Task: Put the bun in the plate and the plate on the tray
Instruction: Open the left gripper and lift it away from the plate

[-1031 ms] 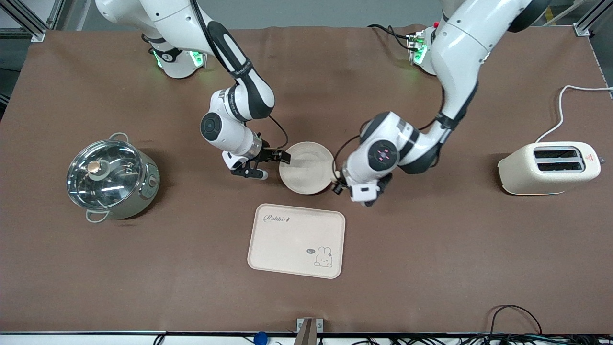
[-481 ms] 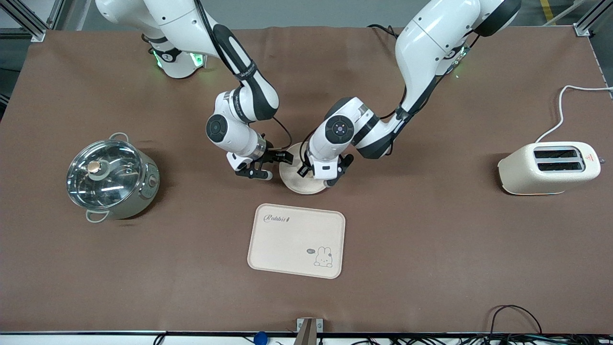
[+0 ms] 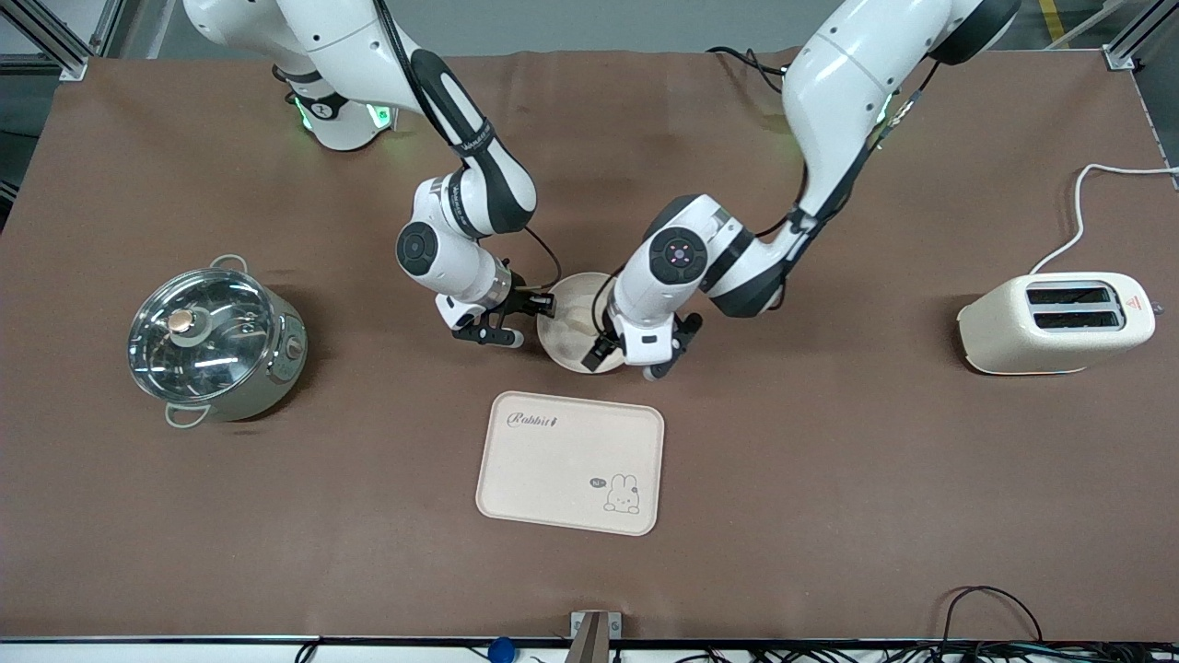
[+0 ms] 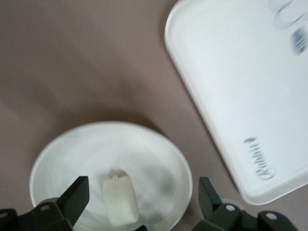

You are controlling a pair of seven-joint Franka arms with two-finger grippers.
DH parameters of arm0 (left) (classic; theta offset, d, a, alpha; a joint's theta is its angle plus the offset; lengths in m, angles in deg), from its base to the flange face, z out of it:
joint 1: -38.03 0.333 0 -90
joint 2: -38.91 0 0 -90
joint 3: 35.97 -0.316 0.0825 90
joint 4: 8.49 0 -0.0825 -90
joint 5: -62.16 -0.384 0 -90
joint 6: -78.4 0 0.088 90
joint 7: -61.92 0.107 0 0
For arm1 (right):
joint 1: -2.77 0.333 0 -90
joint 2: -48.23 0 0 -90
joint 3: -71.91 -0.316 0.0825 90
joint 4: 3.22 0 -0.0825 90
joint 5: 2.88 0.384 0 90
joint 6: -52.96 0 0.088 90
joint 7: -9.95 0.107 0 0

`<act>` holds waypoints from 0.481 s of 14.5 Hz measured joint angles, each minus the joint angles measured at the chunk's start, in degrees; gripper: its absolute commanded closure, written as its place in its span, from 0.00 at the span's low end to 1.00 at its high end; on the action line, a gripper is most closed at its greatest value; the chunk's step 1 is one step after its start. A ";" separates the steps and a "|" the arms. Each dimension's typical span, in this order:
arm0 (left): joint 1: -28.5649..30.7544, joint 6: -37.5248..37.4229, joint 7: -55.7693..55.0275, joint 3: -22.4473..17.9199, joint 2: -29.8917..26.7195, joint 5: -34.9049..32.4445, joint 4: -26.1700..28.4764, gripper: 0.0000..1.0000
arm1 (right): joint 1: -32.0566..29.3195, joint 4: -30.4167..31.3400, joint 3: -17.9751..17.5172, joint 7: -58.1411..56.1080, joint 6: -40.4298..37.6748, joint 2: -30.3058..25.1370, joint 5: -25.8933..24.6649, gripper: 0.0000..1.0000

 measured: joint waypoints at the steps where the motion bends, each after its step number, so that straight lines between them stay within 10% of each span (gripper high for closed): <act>1: 1.55 -3.17 1.38 -0.05 -1.66 -1.36 -1.10 0.00 | 0.03 0.00 0.00 -0.02 0.16 0.13 0.00 1.00; 7: 13.88 -21.95 24.51 -0.32 -13.68 -2.31 -5.69 0.00 | 0.15 -0.15 0.05 -2.77 0.77 0.33 -0.01 1.00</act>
